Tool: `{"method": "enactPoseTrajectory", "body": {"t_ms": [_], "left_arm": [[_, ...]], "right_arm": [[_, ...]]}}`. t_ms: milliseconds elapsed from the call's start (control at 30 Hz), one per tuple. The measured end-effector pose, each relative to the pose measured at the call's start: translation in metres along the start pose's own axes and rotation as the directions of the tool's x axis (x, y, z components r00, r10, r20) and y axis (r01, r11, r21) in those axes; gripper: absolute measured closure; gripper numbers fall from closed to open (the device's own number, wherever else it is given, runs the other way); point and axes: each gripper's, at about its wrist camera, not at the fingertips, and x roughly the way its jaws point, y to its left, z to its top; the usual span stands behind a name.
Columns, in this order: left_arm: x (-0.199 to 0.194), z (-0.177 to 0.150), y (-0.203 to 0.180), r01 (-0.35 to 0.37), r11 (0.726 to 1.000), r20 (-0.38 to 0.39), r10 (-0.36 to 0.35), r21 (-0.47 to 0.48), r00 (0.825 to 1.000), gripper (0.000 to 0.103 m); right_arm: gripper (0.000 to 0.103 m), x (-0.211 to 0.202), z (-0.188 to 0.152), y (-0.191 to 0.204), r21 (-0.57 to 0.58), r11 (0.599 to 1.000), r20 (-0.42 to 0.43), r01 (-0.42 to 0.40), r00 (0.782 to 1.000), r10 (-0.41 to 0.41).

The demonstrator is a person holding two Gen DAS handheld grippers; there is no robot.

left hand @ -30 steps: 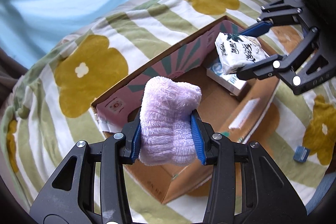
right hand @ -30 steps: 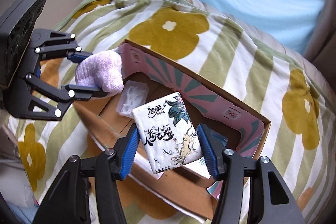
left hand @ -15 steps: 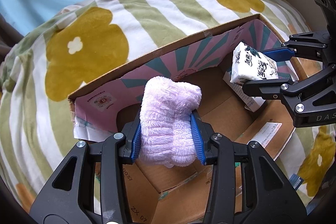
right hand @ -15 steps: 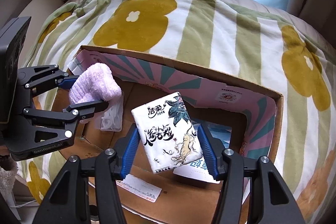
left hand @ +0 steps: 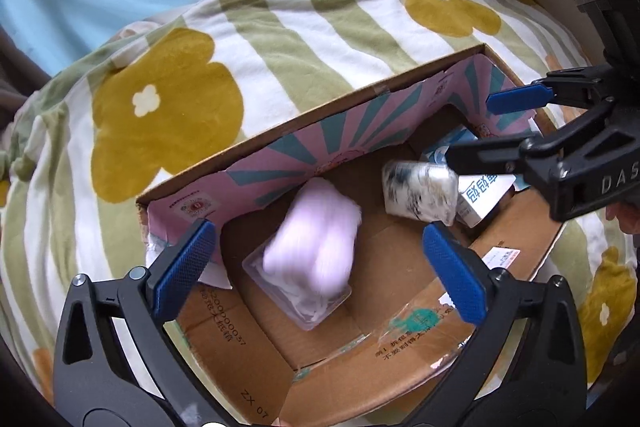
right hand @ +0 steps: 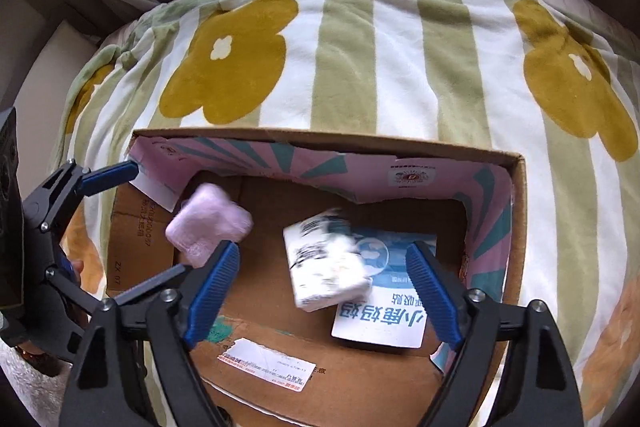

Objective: Organize objects
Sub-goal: 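Carry the sock and tissue pack into the pink box and release both, then move both tools back toward the black jar and small blue box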

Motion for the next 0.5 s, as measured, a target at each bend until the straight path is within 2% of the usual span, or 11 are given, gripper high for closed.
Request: {"method": "enactPoseTrajectory", "body": {"t_ms": [100, 200, 500], "left_arm": [[-0.009, -0.002, 0.001, -0.03, 0.999, 0.008, 0.031, -0.029, 1.0, 0.0], [-0.02, -0.007, 0.005, -0.026, 0.997, 0.024, 0.028, -0.079, 0.999, 0.0], [-0.039, -0.025, 0.002, -0.034, 0.989, 0.036, 0.039, -0.145, 0.999, 0.0]], "right_arm": [[0.016, -0.006, -0.002, -0.005, 0.024, 1.0, 0.02, -0.008, 1.0, 0.008], [0.016, -0.011, -0.007, -0.003, 0.012, 1.0, 0.034, 0.011, 0.999, -0.012], [0.016, -0.029, -0.019, 0.009, -0.001, 0.999, 0.092, 0.033, 0.995, -0.033]]}}
